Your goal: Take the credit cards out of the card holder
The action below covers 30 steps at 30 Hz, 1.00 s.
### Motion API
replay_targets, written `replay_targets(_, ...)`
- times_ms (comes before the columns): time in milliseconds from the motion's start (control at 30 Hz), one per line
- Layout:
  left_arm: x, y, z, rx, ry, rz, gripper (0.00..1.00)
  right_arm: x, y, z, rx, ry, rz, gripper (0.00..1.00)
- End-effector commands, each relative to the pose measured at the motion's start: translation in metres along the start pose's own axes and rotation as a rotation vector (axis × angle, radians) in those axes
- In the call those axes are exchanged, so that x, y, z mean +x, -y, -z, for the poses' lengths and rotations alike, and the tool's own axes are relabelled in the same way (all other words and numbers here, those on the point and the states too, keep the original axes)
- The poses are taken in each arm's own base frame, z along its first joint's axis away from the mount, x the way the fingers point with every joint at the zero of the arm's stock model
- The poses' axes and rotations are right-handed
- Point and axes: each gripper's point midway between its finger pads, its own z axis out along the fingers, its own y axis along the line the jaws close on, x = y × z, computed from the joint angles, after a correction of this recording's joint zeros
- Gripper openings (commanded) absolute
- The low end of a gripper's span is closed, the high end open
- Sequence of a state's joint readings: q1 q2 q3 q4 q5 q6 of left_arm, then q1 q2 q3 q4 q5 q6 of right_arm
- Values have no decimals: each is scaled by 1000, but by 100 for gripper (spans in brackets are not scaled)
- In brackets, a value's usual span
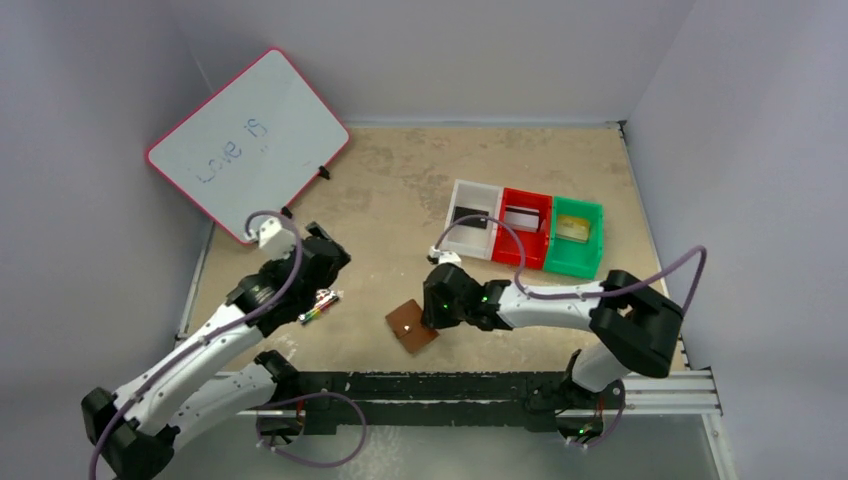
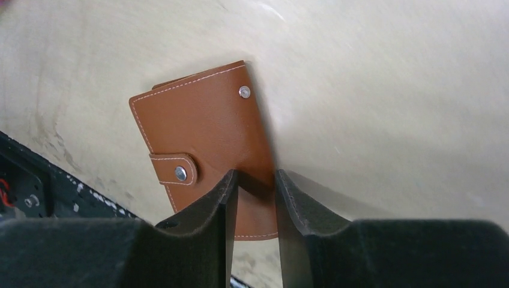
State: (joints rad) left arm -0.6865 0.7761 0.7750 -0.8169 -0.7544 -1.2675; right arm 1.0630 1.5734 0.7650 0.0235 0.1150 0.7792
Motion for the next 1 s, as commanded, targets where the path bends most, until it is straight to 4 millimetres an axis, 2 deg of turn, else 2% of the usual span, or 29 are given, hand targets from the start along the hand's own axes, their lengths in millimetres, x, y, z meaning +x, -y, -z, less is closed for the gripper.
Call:
replay_targets(0, 62, 47, -14, 163, -235, -67, 92, 30, 42, 24, 135, -27, -196, 32)
replay_targets(67, 94, 57, -18, 209, -354, -123, 87, 24, 53, 35, 187, 28, -279, 37)
replay_targets(167, 135, 69, -18, 265, -497, -197, 80, 10, 53, 48, 166, 105, -305, 43)
replay_targets(267, 165, 81, -5, 306, -545, -292, 79, -4, 51, 57, 112, 155, -341, 53)
replay_targets(367, 188, 84, 4, 291, -562, -371, 76, -18, 47, 62, 5, 171, -367, 55)
replay_targets(500, 196, 69, 8, 217, -498, -393, 73, -33, 51, 73, -60, 206, -397, 57)
replay_targets(600, 204, 60, 11, 202, -506, -372, 74, -49, 59, 92, -39, 288, -382, 58)
replay_targets(700, 209, 58, 15, 196, -504, -372, 76, -81, 79, 117, 41, 398, -378, 73)
replay_targets(767, 212, 57, 17, 189, -508, -388, 77, -106, 95, 130, 87, 458, -356, 78)
replay_targets(900, 211, 51, 19, 144, -481, -457, 79, -151, 135, 144, 239, 518, -342, 82)
replay_targets(967, 205, 50, 20, 124, -442, -493, 80, -174, 143, 144, 253, 532, -326, 89)
